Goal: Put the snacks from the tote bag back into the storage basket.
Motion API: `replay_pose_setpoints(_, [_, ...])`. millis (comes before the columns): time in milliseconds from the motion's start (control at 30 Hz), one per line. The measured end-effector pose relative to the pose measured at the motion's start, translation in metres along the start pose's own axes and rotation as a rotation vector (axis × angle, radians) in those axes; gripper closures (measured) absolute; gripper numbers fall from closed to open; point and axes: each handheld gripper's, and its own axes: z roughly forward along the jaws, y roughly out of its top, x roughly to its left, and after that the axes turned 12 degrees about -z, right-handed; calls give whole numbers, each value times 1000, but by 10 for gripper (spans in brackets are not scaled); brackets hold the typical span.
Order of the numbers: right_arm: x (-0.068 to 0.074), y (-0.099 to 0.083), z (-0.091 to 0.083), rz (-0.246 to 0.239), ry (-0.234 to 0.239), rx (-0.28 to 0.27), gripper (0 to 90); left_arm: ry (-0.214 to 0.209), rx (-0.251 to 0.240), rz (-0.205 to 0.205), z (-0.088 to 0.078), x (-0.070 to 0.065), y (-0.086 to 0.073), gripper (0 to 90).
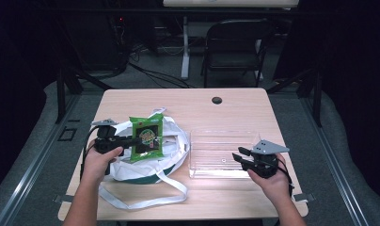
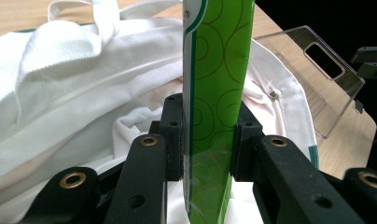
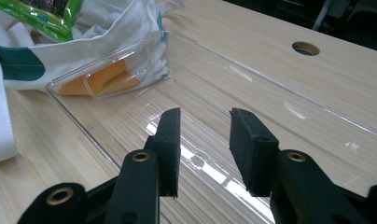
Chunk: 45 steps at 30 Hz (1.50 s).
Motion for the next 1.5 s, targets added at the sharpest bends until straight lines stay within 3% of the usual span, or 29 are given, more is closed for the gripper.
replay_pose_setpoints(133, [-2,0,1,12,19,27,581,13,-11,19,-2,-3,1,721])
replay_pose_setpoints(267, [-2,2,1,0,7,31,570,16,-34,32,-3,-6,2,721])
replay_pose_setpoints(333, [-3,3,0,-10,-3,38,573,17,-44,38,-3,-7,2,721])
replay_pose_setpoints(433, [-6,5,0,15,5,28,619,23,-42,50,-3,-9,2,721])
replay_pose_setpoints(500, [-7,7,1,23,35,17,620,25,-45,55,-3,-11,2,721])
replay_pose_setpoints(700, [-6,16,6,-49,63,62,619,30,-56,76,-3,-17,3,722])
replay_pose_setpoints(867, [-10,22,7,-35,93,51,616,33,-67,91,-3,-21,3,722])
replay_pose_setpoints(1133, [-15,26,10,-58,103,74,584,28,-76,112,-3,-26,3,722])
replay_pose_setpoints(1500, [-19,28,15,-92,122,102,603,25,-88,134,-4,-32,4,723])
